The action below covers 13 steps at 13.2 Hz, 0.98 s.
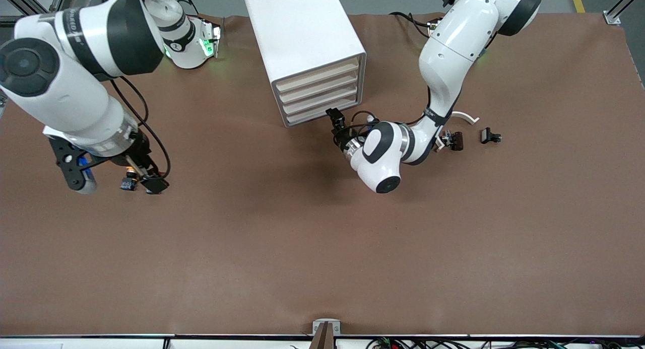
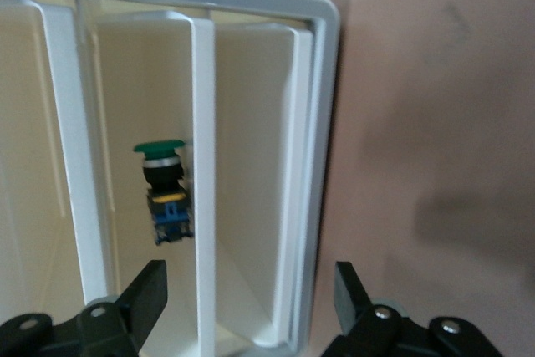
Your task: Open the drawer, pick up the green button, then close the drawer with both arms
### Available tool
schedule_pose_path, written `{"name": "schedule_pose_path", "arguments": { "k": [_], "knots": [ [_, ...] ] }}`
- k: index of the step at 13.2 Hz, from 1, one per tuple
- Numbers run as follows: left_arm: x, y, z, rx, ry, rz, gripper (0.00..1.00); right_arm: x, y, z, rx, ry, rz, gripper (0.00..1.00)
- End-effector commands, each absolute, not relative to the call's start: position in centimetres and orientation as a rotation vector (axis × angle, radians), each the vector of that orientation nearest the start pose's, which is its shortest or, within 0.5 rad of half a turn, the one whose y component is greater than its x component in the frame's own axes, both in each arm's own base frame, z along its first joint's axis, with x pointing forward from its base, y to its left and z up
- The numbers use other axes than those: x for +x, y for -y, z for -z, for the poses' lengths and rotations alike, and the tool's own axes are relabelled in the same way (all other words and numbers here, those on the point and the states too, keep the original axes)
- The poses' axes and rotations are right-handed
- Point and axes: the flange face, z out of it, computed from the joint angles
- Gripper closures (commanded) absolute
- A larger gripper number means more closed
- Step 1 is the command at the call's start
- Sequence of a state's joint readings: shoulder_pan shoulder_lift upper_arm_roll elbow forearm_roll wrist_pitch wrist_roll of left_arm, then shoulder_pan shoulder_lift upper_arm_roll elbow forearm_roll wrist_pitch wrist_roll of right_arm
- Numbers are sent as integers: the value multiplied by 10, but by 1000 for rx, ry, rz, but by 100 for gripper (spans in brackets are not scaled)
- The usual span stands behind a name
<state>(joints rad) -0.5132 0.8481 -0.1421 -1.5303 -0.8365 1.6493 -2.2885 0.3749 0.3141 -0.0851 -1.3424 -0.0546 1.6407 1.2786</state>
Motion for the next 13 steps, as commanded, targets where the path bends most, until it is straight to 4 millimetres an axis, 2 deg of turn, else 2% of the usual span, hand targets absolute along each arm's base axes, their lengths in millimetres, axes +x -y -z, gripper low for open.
{"name": "schedule_pose_path", "arguments": {
  "k": [1, 3, 5, 7, 8, 10, 12, 13],
  "knots": [
    [461, 442, -156, -1144, 1875, -1235, 27, 628, -214, -538, -2878, -1492, 121, 0],
    [450, 448, -153, -1147, 1829, -1230, 27, 627, -218, -536, -2930, -1420, 121, 0],
    [442, 455, -153, -1170, 1797, -1245, 31, 615, -238, -525, -3133, -1042, 70, 0],
    [437, 458, -149, -1174, 1776, -1245, 47, 609, -227, -521, -3300, -677, -53, 0],
    [432, 461, -147, -1183, 1765, -1244, 53, 610, -225, -522, -3319, -586, -60, 0],
    [424, 469, -148, -1251, 1721, -1283, 56, 612, -219, -524, -3326, -511, -72, 0],
    [420, 472, -147, -1283, 1701, -1299, 67, 614, -208, -521, -3339, -390, -130, 0],
    [419, 473, -148, -1302, 1692, -1307, 68, 611, -208, -522, -3343, -371, -158, 0]
  ]
}}
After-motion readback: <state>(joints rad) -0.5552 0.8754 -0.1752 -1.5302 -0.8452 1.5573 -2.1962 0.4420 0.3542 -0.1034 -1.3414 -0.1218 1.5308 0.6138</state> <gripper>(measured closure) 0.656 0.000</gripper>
